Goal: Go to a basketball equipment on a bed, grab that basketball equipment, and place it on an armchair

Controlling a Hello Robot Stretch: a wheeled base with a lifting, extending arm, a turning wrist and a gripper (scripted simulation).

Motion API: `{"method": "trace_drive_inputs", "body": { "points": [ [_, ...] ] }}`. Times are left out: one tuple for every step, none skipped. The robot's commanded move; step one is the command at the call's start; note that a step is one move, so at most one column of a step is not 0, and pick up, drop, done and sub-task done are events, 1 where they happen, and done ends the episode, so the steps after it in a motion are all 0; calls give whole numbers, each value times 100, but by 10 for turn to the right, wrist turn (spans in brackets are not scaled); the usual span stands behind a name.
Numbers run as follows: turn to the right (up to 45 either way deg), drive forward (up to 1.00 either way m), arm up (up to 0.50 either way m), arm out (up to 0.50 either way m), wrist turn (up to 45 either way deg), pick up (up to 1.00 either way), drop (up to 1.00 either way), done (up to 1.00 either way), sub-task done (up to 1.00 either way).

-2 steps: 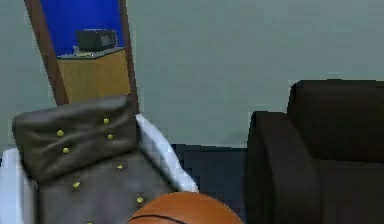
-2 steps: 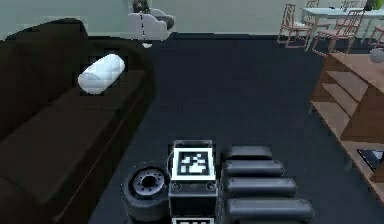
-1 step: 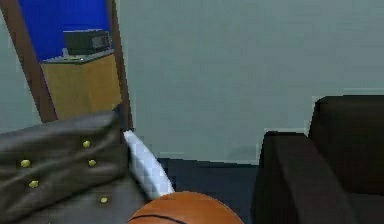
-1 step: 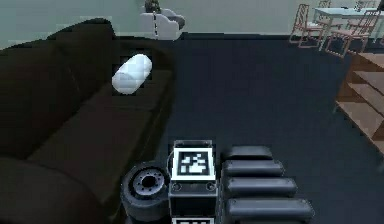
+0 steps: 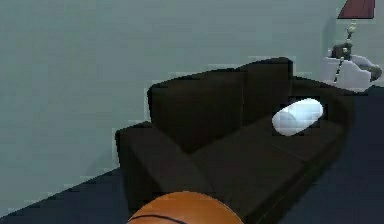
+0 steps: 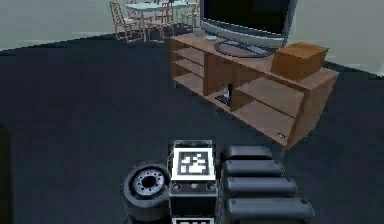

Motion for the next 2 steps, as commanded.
{"method": "trace_drive_inputs", "body": {
  "points": [
    [450,0,0,0,0,0,0,0,0],
    [450,0,0,0,0,0,0,0,0]
  ]
}}
